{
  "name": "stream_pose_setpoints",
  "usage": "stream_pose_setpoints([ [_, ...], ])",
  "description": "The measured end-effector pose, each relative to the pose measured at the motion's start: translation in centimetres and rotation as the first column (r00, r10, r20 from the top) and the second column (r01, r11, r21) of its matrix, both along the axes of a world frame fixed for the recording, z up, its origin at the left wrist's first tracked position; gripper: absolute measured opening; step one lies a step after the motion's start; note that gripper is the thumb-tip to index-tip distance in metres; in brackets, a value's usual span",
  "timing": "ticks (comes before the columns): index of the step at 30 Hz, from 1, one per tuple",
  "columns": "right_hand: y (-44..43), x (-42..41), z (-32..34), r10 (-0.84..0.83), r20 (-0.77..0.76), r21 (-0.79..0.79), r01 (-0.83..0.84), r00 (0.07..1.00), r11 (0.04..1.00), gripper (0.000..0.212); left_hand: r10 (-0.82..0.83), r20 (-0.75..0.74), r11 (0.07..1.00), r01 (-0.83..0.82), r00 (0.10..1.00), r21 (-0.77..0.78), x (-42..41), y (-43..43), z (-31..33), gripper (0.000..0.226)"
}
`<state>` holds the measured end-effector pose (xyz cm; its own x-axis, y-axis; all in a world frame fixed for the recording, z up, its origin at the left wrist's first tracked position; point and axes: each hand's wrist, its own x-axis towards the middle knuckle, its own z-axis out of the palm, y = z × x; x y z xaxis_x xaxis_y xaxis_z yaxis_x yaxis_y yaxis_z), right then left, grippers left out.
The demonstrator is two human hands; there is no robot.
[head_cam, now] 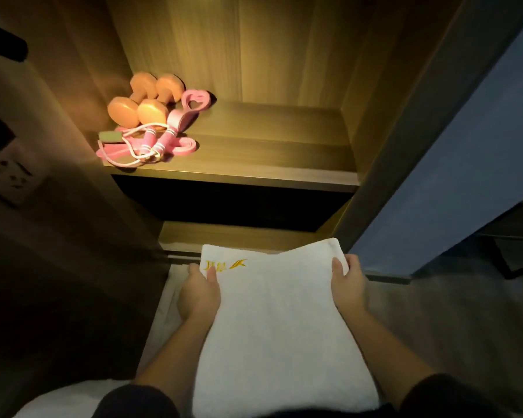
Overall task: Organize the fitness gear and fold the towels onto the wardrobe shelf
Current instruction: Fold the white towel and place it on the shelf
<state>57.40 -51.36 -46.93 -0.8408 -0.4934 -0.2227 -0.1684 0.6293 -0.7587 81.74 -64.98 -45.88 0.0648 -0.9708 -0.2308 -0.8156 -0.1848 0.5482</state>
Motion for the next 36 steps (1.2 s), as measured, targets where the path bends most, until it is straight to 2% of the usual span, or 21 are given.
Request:
stream_pose_setpoints([
  [3,-1.2,0.1,-1.0,-0.061,-0.014,-0.012,0.06,0.998,0.998,0.037,0.038,-0.058,0.998,-0.041,0.998,-0.049,0.0,-0.7,-1.4,0.023],
  [7,-3.4,0.2,-1.6,-0.064,0.13,0.254,0.03,0.989,0.967,0.052,0.001,0.063,0.991,-0.01,0.998,0.135,0.5,-3.3,-2.0,0.034],
  [9,-3.7,0.6,-1.5,-0.1,0.183,0.365,0.027,0.978,0.931,0.053,-0.044,0.118,0.968,0.013,0.992,0.252,0.8,-4.2,-1.7,0.039],
  [11,-3.6,0.9,-0.9,-0.115,0.223,0.436,0.006,0.968,0.9,0.05,-0.066,0.14,0.948,0.018,0.988,0.317,1.0,-4.4,-1.1,0.039],
  [13,-3.3,1.0,-0.4,-0.132,0.249,0.451,0.006,0.96,0.892,0.046,-0.074,0.138,0.948,0.026,0.988,0.318,1.1,-4.1,-0.8,0.038],
  [17,-3.0,1.1,-0.3,-0.125,0.218,0.42,0.022,0.968,0.907,0.045,-0.049,0.086,0.965,0.024,0.995,0.262,1.2,-3.7,-1.0,0.037],
  [25,-1.7,2.0,-0.8,-0.092,0.151,0.214,0.058,0.984,0.975,0.044,0.062,-0.07,0.978,-0.047,0.996,0.205,2.3,-1.6,-2.1,0.03],
  [29,-0.9,2.2,-0.5,-0.072,0.187,0.111,0.052,0.98,0.992,0.039,0.075,-0.135,0.984,-0.051,0.988,0.171,2.7,-1.3,-2.2,0.028],
  [33,-0.7,0.8,0.4,-0.121,0.346,0.18,0.061,0.93,0.982,0.043,0.077,-0.145,0.974,-0.043,0.986,0.222,2.5,-1.6,-1.8,0.029],
  [36,-1.0,-0.1,1.3,-0.085,0.293,0.1,0.057,0.952,0.993,0.036,0.074,-0.306,0.995,-0.05,0.949,0.088,2.2,-2.1,-1.1,0.021],
])
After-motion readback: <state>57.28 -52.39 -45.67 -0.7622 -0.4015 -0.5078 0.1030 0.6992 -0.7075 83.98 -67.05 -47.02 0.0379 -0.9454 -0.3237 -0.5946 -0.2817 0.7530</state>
